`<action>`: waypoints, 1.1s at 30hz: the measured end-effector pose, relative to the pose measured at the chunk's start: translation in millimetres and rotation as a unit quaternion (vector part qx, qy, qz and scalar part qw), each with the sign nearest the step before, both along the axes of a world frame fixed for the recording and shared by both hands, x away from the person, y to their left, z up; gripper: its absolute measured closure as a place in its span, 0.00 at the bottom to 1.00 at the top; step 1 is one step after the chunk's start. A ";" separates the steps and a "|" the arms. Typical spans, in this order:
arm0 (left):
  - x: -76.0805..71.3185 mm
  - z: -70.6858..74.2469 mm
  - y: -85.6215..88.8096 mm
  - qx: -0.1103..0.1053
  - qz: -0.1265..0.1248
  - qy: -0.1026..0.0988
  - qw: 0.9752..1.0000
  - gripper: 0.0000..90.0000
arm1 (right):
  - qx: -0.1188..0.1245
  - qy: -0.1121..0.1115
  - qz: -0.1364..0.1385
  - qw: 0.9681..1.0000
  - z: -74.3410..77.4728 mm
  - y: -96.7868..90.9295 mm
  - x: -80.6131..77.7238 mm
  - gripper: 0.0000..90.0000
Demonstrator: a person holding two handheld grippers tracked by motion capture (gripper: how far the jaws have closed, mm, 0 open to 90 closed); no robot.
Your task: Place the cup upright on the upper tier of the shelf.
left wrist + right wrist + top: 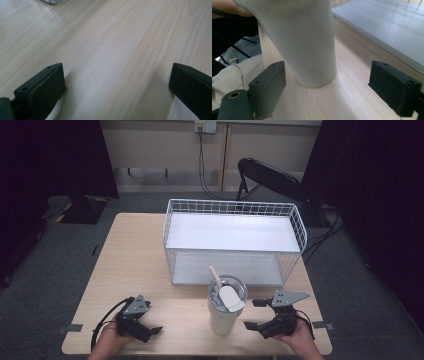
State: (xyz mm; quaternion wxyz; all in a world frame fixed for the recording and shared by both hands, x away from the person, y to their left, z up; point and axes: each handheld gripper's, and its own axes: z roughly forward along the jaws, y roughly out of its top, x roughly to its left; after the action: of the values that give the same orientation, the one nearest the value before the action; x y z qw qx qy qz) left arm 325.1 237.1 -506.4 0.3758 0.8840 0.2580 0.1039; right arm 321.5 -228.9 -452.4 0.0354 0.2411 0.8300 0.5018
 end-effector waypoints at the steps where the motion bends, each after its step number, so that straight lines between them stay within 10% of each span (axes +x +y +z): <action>1: 0.0 0.0 0.0 0.000 0.000 0.000 1.000 0.00 | 0.003 0.002 0.004 1.000 0.8 2.1 0.1 0.15; 33: 0.0 0.0 0.0 0.000 0.000 0.000 1.000 0.00 | 0.057 0.002 0.041 0.998 6.3 40.0 0.6 0.15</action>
State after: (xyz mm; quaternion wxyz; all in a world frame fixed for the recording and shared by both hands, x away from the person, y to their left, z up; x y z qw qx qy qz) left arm 325.1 237.1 -506.3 0.3757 0.8841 0.2578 0.1039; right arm 322.1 -189.0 -446.1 -0.0003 0.2095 0.8093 0.5487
